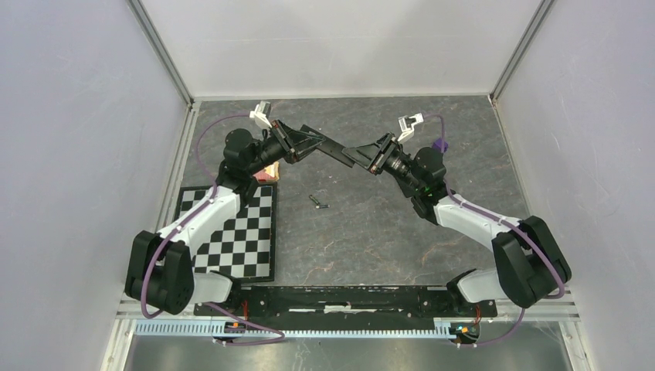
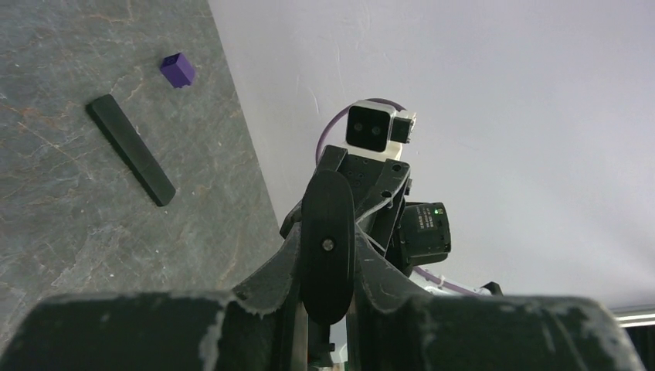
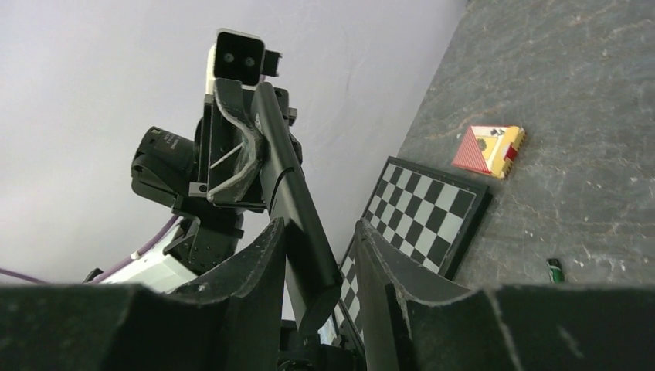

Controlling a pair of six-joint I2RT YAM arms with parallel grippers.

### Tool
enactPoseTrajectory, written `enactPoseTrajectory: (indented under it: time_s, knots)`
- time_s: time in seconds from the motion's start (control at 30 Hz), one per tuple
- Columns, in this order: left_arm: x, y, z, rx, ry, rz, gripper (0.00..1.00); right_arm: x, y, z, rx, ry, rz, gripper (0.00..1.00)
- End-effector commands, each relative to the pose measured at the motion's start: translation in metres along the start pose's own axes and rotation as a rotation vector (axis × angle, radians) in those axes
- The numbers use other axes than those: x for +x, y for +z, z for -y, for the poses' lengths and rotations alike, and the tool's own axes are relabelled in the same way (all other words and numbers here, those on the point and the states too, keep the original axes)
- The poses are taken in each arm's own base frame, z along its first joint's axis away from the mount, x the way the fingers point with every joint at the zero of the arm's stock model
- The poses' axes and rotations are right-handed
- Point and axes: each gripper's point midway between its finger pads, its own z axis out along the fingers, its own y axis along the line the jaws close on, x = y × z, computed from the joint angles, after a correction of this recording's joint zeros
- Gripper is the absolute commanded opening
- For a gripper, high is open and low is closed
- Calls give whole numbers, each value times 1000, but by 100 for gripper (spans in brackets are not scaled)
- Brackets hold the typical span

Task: Load the batteries into the remote control
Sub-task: Remove the battery cover from the remote control.

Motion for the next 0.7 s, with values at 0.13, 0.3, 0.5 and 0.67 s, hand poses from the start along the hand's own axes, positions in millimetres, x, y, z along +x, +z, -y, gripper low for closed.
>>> enactPoseTrajectory:
  time_s: [0.13,0.3,0.5,0.67]
  knots:
    - [-24,-7,65,143,267,73,2,24,-19,68,314,62,-114,47]
    - [-22,-5,48,106,297,66,2,22,-18,61,295,80,-114,47]
    - [-19,-4,42,104,308,46,2,19,-8,39,164,152,-89,42]
    - [-17,-3,40,89,293,28,2,15,-5,40,165,132,-76,66]
